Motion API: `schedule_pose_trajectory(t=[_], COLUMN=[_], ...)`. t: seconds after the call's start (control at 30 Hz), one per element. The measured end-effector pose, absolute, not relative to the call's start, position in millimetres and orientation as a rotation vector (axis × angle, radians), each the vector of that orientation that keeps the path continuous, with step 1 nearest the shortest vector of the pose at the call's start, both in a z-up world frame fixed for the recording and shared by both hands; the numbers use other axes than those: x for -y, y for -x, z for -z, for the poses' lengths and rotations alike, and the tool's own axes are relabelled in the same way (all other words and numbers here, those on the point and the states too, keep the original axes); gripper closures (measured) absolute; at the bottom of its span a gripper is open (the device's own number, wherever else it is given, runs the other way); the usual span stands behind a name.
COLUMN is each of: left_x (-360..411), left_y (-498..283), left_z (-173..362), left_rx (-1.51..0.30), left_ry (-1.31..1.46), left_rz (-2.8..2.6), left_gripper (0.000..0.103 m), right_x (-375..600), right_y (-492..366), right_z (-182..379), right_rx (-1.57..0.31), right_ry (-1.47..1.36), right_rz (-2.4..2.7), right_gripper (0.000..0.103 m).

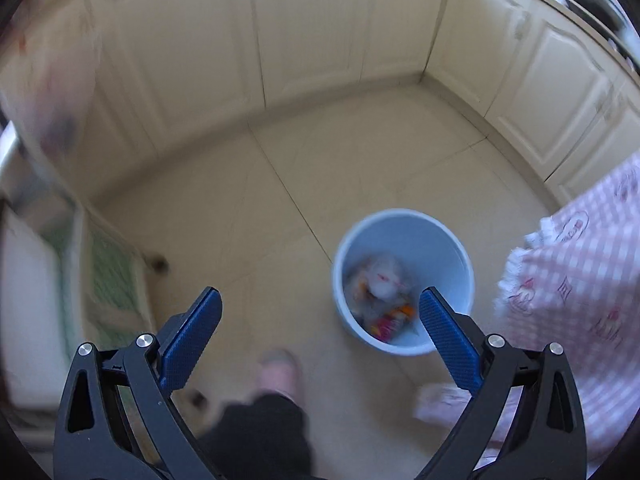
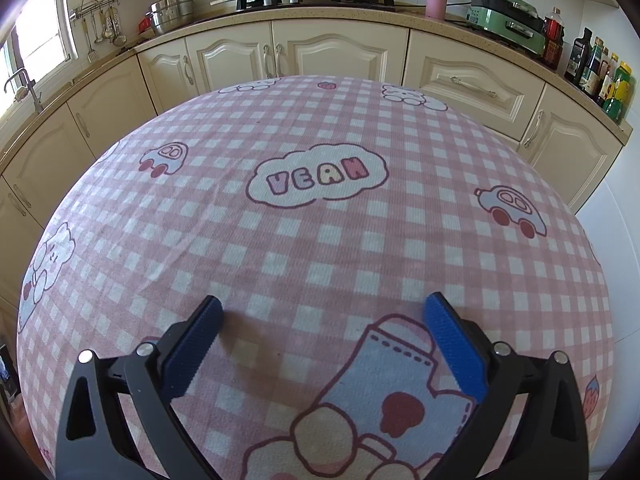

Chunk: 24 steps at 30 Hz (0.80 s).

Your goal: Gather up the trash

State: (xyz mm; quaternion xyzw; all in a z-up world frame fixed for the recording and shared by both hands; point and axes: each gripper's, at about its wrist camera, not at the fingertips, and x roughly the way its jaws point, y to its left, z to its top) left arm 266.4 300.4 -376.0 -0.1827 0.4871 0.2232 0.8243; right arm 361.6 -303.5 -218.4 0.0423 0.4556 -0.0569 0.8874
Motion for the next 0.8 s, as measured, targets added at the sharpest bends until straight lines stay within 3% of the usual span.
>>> schedule_pose_trajectory(t=[0.07,0.8], left_x=[-305.8,-326.8], left_y=[-267.0,-278.9], left_z=[373.9,384.5], left_rx=[-0.975,-0.993], left_ry=[0.406,0.443], left_rz=[-0.496,-0.577], left_gripper=[0.008,0.008], right_x=[303.3,303.4], right_y=[-361.7,-361.6], right_z=[218.6,218.3], right_rx=[-0.947,-0.947], right_ry=[-0.088,-0.088], right_rz=[0.118,0.118], right_gripper=[0.004,0.004])
